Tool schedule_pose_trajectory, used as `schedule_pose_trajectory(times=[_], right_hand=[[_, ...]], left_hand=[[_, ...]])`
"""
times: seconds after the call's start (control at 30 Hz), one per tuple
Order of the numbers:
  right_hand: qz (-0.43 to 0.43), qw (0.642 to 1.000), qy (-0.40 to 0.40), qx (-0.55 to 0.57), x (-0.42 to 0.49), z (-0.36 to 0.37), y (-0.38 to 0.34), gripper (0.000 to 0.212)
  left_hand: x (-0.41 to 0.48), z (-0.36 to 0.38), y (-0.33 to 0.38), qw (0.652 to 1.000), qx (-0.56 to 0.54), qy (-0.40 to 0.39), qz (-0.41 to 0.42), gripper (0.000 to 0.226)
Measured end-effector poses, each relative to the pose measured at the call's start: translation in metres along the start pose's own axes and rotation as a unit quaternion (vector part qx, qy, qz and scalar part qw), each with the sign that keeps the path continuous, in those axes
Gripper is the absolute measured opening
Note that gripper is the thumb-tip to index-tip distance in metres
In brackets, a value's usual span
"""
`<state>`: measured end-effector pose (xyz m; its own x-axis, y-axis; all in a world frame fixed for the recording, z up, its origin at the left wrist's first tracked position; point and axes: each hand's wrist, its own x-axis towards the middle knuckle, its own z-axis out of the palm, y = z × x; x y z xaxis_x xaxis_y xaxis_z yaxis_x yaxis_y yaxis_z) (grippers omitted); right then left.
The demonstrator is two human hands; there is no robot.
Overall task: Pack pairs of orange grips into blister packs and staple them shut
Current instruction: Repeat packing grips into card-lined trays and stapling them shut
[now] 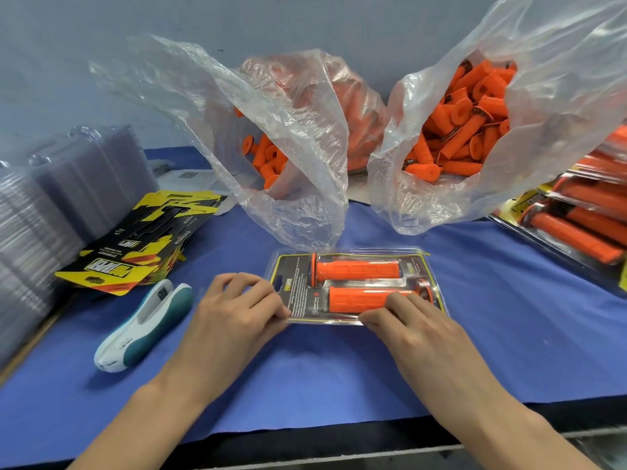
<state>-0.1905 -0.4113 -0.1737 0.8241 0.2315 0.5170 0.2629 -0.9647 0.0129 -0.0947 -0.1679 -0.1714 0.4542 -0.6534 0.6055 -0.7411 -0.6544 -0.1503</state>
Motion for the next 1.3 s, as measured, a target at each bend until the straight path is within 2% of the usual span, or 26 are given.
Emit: schedule_pose_trajectory(times=[0.23,0.4,0.6,0.63,0.7,0.77,0.8,0.87,0.93,1.0,1.07,1.13,1.17,1.2,1.27,1.3], right_hand=[[-0.009,1.0,0.022,-0.014,-0.003,0.007,0.005,0.044],[-0.041,0.998,0.049,-0.017,0.005,0.018,-0.003,0.018],[-0.064,0.997,0.03,-0.027,0.014,0.021,-0.009,0.028],[-0.067,0.997,0.029,-0.028,0.014,0.021,-0.009,0.028],[-0.071,0.997,0.026,-0.027,0.012,0.02,-0.01,0.028],[-0.072,0.997,0.024,-0.026,0.01,0.019,-0.008,0.028],[-0.073,0.997,0.024,-0.025,0.01,0.019,-0.007,0.027],[-0.074,0.997,0.031,-0.022,0.01,0.019,-0.006,0.028],[-0.074,0.996,0.037,-0.018,0.011,0.019,-0.004,0.03],[-0.068,0.997,0.038,-0.01,0.012,0.02,-0.002,0.032],[-0.059,0.997,0.043,-0.004,0.012,0.021,-0.001,0.032],[-0.05,0.997,0.053,0.007,0.013,0.021,-0.001,0.029],[-0.046,0.997,0.059,0.015,0.014,0.021,-0.001,0.026],[-0.041,0.997,0.067,0.022,0.014,0.021,-0.001,0.024],[-0.034,0.996,0.077,0.029,0.015,0.021,-0.001,0.019],[-0.033,0.996,0.079,0.029,0.015,0.02,-0.001,0.018]], left_hand=[[-0.009,-0.007,-0.012,0.999,-0.035,-0.029,-0.021,0.025],[-0.011,-0.007,-0.018,0.998,-0.033,-0.04,-0.043,0.025],[-0.013,-0.007,-0.021,0.992,-0.044,-0.086,-0.079,0.014],[-0.014,-0.009,-0.024,0.99,-0.046,-0.106,-0.085,0.021],[-0.018,-0.018,-0.036,0.982,-0.035,-0.138,-0.126,0.049],[-0.024,-0.029,-0.053,0.967,0.003,-0.131,-0.221,0.068],[-0.029,-0.034,-0.062,0.949,0.035,-0.134,-0.284,0.07],[-0.039,-0.04,-0.073,0.886,0.091,-0.2,-0.408,0.073],[-0.047,-0.039,-0.076,0.832,0.091,-0.279,-0.47,0.072],[-0.053,-0.036,-0.076,0.822,0.082,-0.312,-0.469,0.069],[-0.053,-0.036,-0.074,0.838,0.082,-0.303,-0.446,0.063],[-0.044,-0.043,-0.069,0.84,-0.02,-0.267,-0.471,0.053],[-0.038,-0.048,-0.066,0.821,-0.129,-0.232,-0.506,0.048],[-0.032,-0.054,-0.061,0.774,-0.252,-0.193,-0.549,0.046],[-0.027,-0.063,-0.049,0.626,-0.447,-0.169,-0.616,0.056],[-0.029,-0.067,-0.041,0.568,-0.506,-0.174,-0.626,0.064]])
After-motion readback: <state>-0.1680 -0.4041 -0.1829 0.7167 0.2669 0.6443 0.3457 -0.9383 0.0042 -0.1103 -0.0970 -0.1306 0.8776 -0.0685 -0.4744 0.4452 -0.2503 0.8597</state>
